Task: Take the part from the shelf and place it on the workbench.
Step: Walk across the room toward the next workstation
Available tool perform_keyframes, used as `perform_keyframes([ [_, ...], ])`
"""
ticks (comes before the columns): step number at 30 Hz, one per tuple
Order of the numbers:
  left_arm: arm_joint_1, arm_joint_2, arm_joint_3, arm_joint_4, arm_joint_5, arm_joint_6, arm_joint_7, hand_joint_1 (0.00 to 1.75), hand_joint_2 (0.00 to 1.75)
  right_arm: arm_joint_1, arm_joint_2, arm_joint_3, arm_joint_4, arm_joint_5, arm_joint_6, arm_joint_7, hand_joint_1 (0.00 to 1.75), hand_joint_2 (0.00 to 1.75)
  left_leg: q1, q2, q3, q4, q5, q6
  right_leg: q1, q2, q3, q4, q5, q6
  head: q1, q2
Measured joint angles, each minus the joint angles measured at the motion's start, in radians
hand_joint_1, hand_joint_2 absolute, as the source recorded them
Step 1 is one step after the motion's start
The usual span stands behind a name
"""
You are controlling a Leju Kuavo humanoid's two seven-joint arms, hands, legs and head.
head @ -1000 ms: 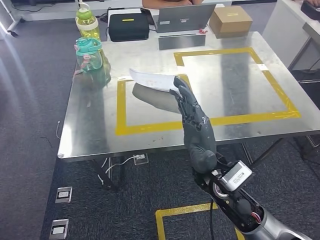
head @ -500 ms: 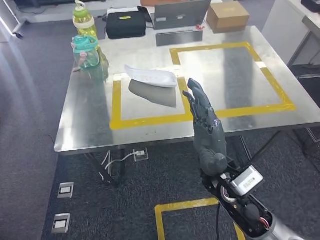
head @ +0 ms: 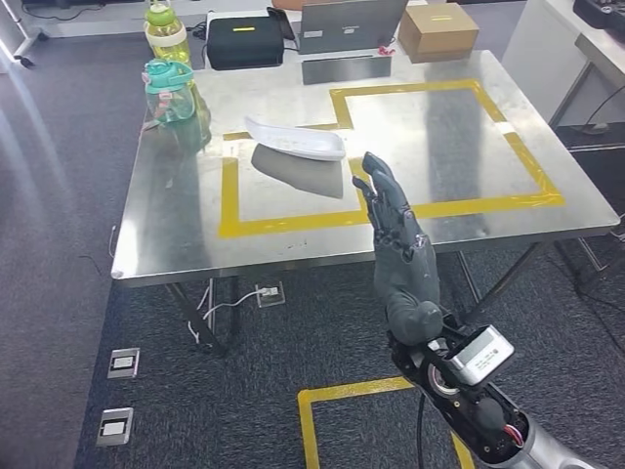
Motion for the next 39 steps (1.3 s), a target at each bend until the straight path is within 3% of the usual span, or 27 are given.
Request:
perform_keyframes([
  [3,-0.001,-0.003,0.0,0.0,-0.004,0.0,0.003,0.0,0.0,0.006,-0.005,-0.004,-0.002,0.005,-0.005,-0.001,0.0,0.0,0.0,0.002,-0.016,-0.001,0.012,0.009,-0.003,0.001,-0.07,0.198,-0.12,0.009,0.013,0.0],
  [4,0.0,-0.004,0.0,0.0,-0.006,0.0,0.004,0.0,0.0,0.009,-0.006,-0.005,-0.002,0.007,-0.007,0.0,0.0,0.0,-0.001,0.002,-0.022,0.001,0.016,0.009,-0.003,0.001,-0.081,0.244,-0.138,0.011,0.015,0.0],
  [5,0.0,-0.006,0.0,0.0,-0.006,0.0,0.005,0.0,0.0,0.012,-0.008,-0.006,-0.002,0.009,-0.009,0.0,0.0,0.0,-0.001,0.002,-0.028,0.003,0.02,0.008,-0.003,0.001,-0.076,0.255,-0.137,0.013,0.017,0.0],
  [6,0.0,-0.007,0.0,0.0,-0.007,0.0,0.006,0.0,0.0,0.014,-0.009,-0.008,-0.002,0.012,-0.01,0.001,0.0,0.0,-0.001,0.001,-0.033,0.005,0.023,0.007,-0.003,0.0,-0.049,0.22,-0.117,0.013,0.02,0.0],
  [8,0.0,-0.008,0.0,0.0,-0.007,0.0,0.007,0.0,0.0,0.015,-0.009,-0.011,-0.003,0.016,-0.01,0.004,0.0,0.0,-0.001,0.0,-0.04,0.012,0.027,0.002,-0.003,0.0,0.04,0.072,-0.06,0.01,0.026,0.0],
  [10,-0.002,-0.008,0.0,0.0,-0.006,0.0,0.007,0.0,0.0,0.014,-0.009,-0.011,-0.006,0.02,-0.008,0.007,0.0,0.0,-0.004,0.0,-0.047,0.019,0.033,-0.007,0.0,0.001,0.099,-0.04,-0.031,0.003,0.029,0.0],
  [14,-0.002,-0.008,0.0,0.0,0.001,-0.001,0.007,0.0,0.0,0.012,-0.01,-0.012,-0.009,0.022,-0.001,0.014,0.0,0.0,-0.005,-0.002,-0.061,0.028,0.038,-0.03,0.002,0.002,0.096,-0.058,-0.016,-0.019,0.02,0.0],
  [16,0.0,-0.007,0.0,0.0,0.003,-0.001,0.006,0.0,0.0,0.009,-0.011,-0.013,-0.009,0.02,0.001,0.018,0.0,0.0,-0.002,-0.006,-0.09,0.09,-0.013,-0.043,-0.002,-0.001,0.088,-0.061,-0.001,-0.031,0.009,0.0],
  [18,0.002,-0.007,0.0,0.0,0.003,-0.002,0.006,0.0,0.0,0.008,-0.011,-0.014,-0.009,0.017,0.002,0.022,0.0,0.0,0.003,-0.007,-0.149,0.227,-0.097,-0.054,-0.002,-0.002,0.07,-0.06,0.012,-0.036,-0.002,0.0],
  [19,0.003,-0.007,0.0,0.0,0.004,-0.002,0.006,0.0,0.0,0.008,-0.011,-0.015,-0.009,0.015,0.002,0.022,0.0,0.0,0.004,-0.007,-0.176,0.294,-0.126,-0.057,-0.002,-0.003,0.059,-0.058,0.018,-0.037,-0.004,0.0],
  [20,0.004,-0.007,0.0,0.0,0.004,-0.002,0.006,0.0,0.0,0.008,-0.011,-0.015,-0.009,0.014,0.003,0.023,0.0,0.0,0.005,-0.007,-0.187,0.332,-0.136,-0.058,-0.002,-0.003,0.051,-0.057,0.023,-0.037,-0.004,0.0],
  [21,0.005,-0.007,0.0,0.0,0.004,-0.002,0.005,0.0,0.0,0.008,-0.011,-0.016,-0.009,0.013,0.003,0.023,0.0,0.0,0.005,-0.007,-0.177,0.33,-0.127,-0.057,-0.002,-0.003,0.044,-0.056,0.027,-0.036,-0.004,0.0],
  [22,0.005,-0.007,0.0,0.0,0.004,-0.002,0.005,0.0,0.0,0.008,-0.011,-0.017,-0.009,0.012,0.003,0.023,0.0,0.0,0.005,-0.007,-0.143,0.28,-0.1,-0.055,-0.002,-0.003,0.04,-0.055,0.03,-0.034,-0.004,0.0],
  [24,0.004,-0.007,0.0,0.0,0.005,-0.001,0.005,0.0,0.0,0.007,-0.011,-0.019,-0.009,0.012,0.003,0.023,0.0,0.0,0.004,-0.007,-0.048,0.12,-0.041,-0.044,-0.001,-0.002,0.037,-0.055,0.035,-0.029,-0.004,0.0],
  [26,0.002,-0.007,0.0,0.0,0.005,-0.001,0.005,0.0,0.0,0.006,-0.011,-0.021,-0.009,0.012,0.003,0.023,0.0,0.0,-0.001,-0.007,0.002,0.024,-0.017,-0.033,0.001,-0.002,0.033,-0.054,0.04,-0.021,-0.002,0.0],
  [29,0.004,-0.008,0.0,0.0,0.005,-0.001,0.004,0.0,0.0,0.003,-0.012,-0.022,-0.009,0.012,0.001,0.024,0.0,0.0,-0.003,-0.006,0.001,0.008,-0.008,-0.017,0.0,-0.002,0.027,-0.052,0.045,-0.006,-0.001,0.0],
  [30,0.005,-0.008,0.0,0.0,0.005,-0.001,0.004,0.0,0.0,0.003,-0.013,-0.023,-0.009,0.012,0.0,0.024,0.0,0.0,-0.002,-0.005,-0.001,0.004,-0.002,-0.01,-0.001,-0.001,0.019,-0.036,0.03,-0.001,0.001,0.0],
  [32,0.005,-0.008,0.0,0.0,0.005,-0.001,0.004,0.0,0.0,0.003,-0.015,-0.025,-0.009,0.012,-0.003,0.027,0.0,0.0,0.001,-0.002,-0.009,-0.001,0.009,0.002,-0.003,0.0,-0.02,0.06,-0.04,0.007,0.008,0.0],
  [34,0.005,-0.009,0.0,0.0,0.005,-0.001,0.004,0.0,0.0,0.004,-0.016,-0.027,-0.009,0.013,-0.007,0.03,0.0,0.0,-0.001,-0.001,-0.022,0.0,0.017,0.007,-0.003,0.0,-0.073,0.21,-0.122,0.013,0.016,0.0],
  [35,0.006,-0.01,0.0,0.0,0.005,-0.001,0.004,0.0,0.0,0.004,-0.016,-0.028,-0.009,0.014,-0.009,0.03,0.0,0.0,-0.002,-0.001,-0.028,0.001,0.022,0.007,-0.003,0.0,-0.086,0.258,-0.141,0.014,0.018,0.0],
  [36,0.007,-0.011,0.0,0.0,0.005,-0.002,0.004,0.0,0.0,0.005,-0.016,-0.028,-0.009,0.014,-0.01,0.031,0.0,0.0,-0.002,-0.002,-0.034,0.002,0.026,0.006,-0.003,0.0,-0.077,0.263,-0.138,0.015,0.021,0.0],
  [37,0.008,-0.011,0.0,0.0,0.005,-0.002,0.004,0.0,0.0,0.005,-0.016,-0.029,-0.009,0.014,-0.01,0.031,0.0,0.0,-0.002,-0.002,-0.038,0.003,0.029,0.005,-0.003,0.0,-0.047,0.222,-0.115,0.014,0.023,0.0],
  [39,0.008,-0.012,0.0,0.0,0.006,-0.002,0.004,0.0,0.0,0.004,-0.017,-0.029,-0.009,0.015,-0.011,0.031,0.0,0.0,-0.004,-0.003,-0.042,0.009,0.033,0.0,-0.003,0.0,0.047,0.063,-0.052,0.01,0.028,0.0],
])
